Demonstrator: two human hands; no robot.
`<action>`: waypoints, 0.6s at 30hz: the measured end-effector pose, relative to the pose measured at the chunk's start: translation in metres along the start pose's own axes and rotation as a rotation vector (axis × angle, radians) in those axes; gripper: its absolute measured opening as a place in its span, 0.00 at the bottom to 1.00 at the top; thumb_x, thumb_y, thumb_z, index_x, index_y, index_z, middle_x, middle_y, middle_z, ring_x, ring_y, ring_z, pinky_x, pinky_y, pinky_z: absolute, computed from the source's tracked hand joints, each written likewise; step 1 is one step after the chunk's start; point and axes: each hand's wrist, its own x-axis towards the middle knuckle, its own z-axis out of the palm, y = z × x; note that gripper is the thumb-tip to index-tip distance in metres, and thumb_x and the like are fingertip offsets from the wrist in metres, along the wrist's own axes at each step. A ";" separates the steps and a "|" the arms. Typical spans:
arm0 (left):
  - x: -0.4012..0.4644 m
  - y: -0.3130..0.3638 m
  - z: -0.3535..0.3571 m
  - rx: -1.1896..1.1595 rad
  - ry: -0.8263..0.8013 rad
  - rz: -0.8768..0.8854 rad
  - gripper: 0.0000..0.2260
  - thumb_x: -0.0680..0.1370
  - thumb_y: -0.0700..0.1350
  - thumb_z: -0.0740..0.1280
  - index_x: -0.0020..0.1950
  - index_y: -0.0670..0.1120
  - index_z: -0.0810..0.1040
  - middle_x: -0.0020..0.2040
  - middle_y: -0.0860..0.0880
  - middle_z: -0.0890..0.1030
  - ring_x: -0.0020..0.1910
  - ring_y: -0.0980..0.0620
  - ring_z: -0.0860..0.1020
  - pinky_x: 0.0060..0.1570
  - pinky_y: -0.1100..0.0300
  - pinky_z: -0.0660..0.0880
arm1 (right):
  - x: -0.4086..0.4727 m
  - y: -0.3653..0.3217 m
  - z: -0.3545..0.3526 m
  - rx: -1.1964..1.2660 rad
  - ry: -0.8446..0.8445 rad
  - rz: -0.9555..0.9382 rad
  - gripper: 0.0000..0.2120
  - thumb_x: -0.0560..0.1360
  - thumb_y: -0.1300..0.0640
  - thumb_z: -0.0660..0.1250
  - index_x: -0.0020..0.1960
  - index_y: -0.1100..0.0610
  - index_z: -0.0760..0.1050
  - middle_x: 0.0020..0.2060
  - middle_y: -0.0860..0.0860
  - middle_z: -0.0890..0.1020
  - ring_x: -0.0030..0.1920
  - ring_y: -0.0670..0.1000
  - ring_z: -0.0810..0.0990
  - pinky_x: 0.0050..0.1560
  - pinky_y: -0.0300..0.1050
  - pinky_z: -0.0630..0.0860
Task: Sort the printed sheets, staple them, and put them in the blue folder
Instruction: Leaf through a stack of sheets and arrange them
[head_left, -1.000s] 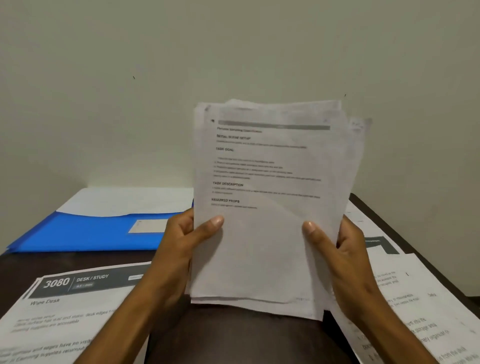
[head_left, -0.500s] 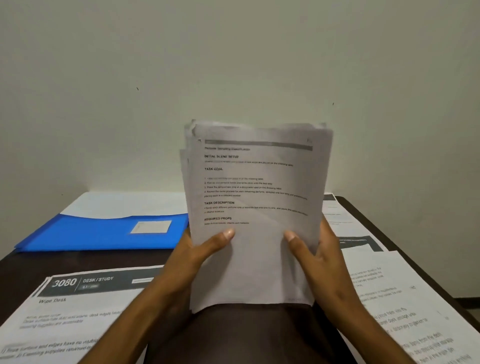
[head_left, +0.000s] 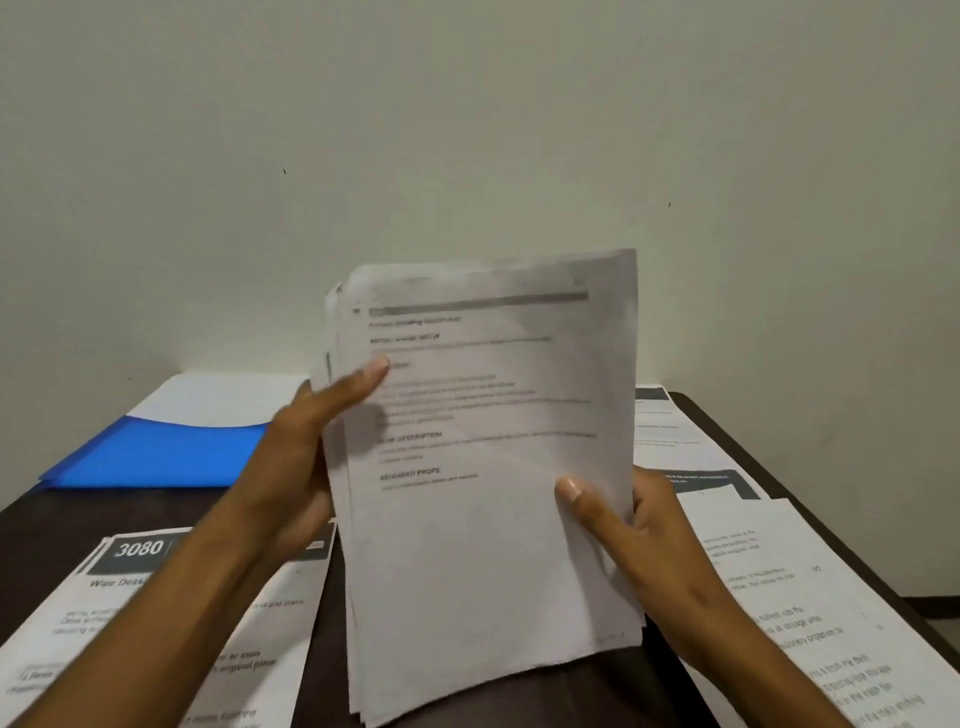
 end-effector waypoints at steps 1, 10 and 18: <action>0.000 0.003 0.001 -0.042 0.006 -0.019 0.20 0.76 0.48 0.69 0.67 0.47 0.81 0.61 0.42 0.86 0.57 0.41 0.86 0.50 0.47 0.85 | -0.004 0.000 0.002 -0.010 -0.022 0.015 0.05 0.78 0.50 0.69 0.52 0.48 0.81 0.43 0.41 0.88 0.44 0.46 0.88 0.41 0.36 0.82; -0.005 0.009 0.006 0.104 -0.093 -0.036 0.13 0.72 0.46 0.73 0.55 0.51 0.89 0.56 0.44 0.88 0.52 0.44 0.88 0.44 0.52 0.85 | -0.016 0.002 0.006 -0.055 -0.019 0.096 0.24 0.65 0.30 0.76 0.56 0.37 0.76 0.47 0.31 0.85 0.50 0.39 0.85 0.45 0.32 0.81; 0.000 0.002 0.022 0.060 -0.088 -0.175 0.19 0.80 0.55 0.66 0.66 0.47 0.84 0.62 0.42 0.86 0.59 0.40 0.85 0.56 0.45 0.84 | -0.018 -0.009 0.002 0.036 -0.086 0.132 0.09 0.78 0.52 0.72 0.57 0.47 0.82 0.48 0.46 0.89 0.49 0.48 0.89 0.52 0.49 0.86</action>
